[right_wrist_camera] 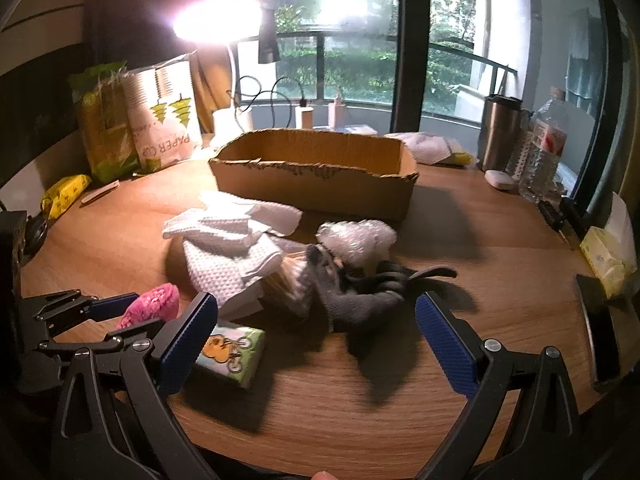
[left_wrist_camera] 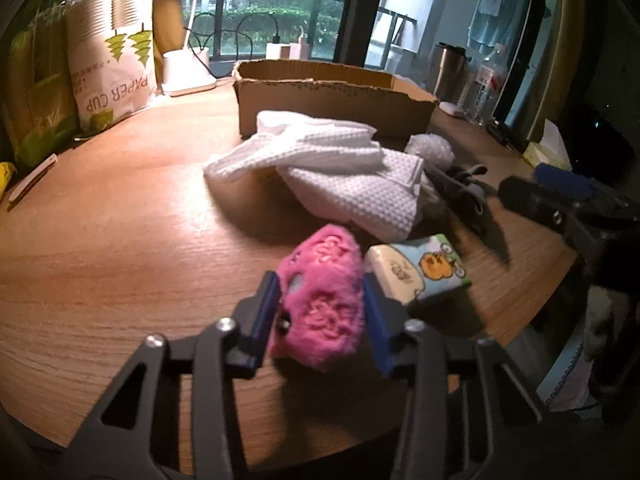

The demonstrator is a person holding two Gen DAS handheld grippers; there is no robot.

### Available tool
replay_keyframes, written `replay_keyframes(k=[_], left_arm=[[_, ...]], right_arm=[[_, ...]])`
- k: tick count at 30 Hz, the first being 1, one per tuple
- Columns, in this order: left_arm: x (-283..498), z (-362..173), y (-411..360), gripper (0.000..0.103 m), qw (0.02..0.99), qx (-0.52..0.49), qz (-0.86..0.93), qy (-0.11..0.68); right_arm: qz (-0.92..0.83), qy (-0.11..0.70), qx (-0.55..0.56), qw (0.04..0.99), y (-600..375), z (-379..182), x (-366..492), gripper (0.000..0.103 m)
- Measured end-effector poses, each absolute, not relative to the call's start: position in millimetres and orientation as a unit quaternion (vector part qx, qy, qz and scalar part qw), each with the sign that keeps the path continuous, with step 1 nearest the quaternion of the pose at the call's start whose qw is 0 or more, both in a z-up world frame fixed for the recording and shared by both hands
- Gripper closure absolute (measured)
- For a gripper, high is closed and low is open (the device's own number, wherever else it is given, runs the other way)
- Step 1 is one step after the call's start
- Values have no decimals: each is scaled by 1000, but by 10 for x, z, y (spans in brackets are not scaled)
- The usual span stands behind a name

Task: Organize soft objects
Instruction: 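Lower the left gripper onto the pink fuzzy pouch and close it, then grasp the duck-print tissue pack with the right gripper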

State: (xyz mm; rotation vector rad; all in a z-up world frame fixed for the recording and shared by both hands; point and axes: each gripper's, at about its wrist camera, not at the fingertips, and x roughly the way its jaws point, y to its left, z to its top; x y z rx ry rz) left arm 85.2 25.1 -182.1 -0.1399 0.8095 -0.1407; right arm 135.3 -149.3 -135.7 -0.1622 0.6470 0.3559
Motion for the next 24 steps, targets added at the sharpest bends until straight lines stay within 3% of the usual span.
replay_keyframes(k=[20, 21, 24], left_arm=[[679, -1679, 673, 66, 924, -100, -48, 365], [684, -1669, 679, 66, 925, -100, -47, 364], [684, -1641, 679, 66, 926, -101, -48, 360]], right_arm=[[239, 393, -92, 883, -880, -1888, 1415, 2], [241, 395, -94, 882, -866, -1895, 1410, 4], [241, 396, -108, 879, -826, -1913, 1391, 24]])
